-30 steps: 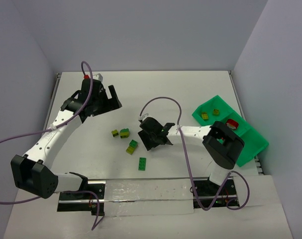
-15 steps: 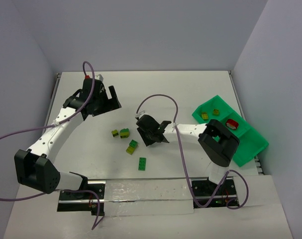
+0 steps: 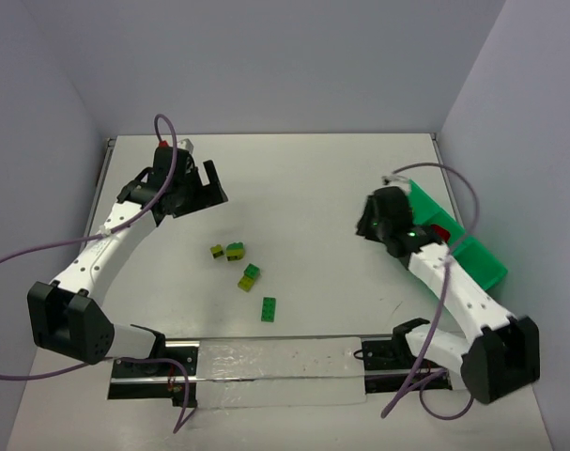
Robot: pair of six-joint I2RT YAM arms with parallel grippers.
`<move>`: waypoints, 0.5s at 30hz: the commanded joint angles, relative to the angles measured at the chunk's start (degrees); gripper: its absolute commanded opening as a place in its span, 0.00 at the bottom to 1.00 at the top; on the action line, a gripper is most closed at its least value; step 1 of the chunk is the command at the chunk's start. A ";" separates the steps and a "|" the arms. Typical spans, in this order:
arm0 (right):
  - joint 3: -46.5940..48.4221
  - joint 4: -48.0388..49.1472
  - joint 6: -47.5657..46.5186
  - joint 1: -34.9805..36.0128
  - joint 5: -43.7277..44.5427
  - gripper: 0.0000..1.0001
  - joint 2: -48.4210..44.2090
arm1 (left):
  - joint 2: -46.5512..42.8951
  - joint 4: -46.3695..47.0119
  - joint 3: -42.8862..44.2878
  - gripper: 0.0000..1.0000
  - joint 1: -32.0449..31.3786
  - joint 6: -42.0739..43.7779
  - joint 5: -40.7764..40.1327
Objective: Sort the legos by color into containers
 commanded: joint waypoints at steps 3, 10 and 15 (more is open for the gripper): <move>-3.90 -11.13 3.77 -14.51 3.49 0.08 -16.20 | 0.34 2.59 1.22 0.99 0.77 1.18 2.68; -5.10 -14.75 7.78 -23.40 12.17 0.09 -21.62 | 0.10 2.44 1.64 0.99 0.77 2.21 1.91; -4.99 -15.53 10.05 -28.78 17.14 0.09 -24.02 | -0.50 2.26 1.24 0.99 0.83 2.92 1.58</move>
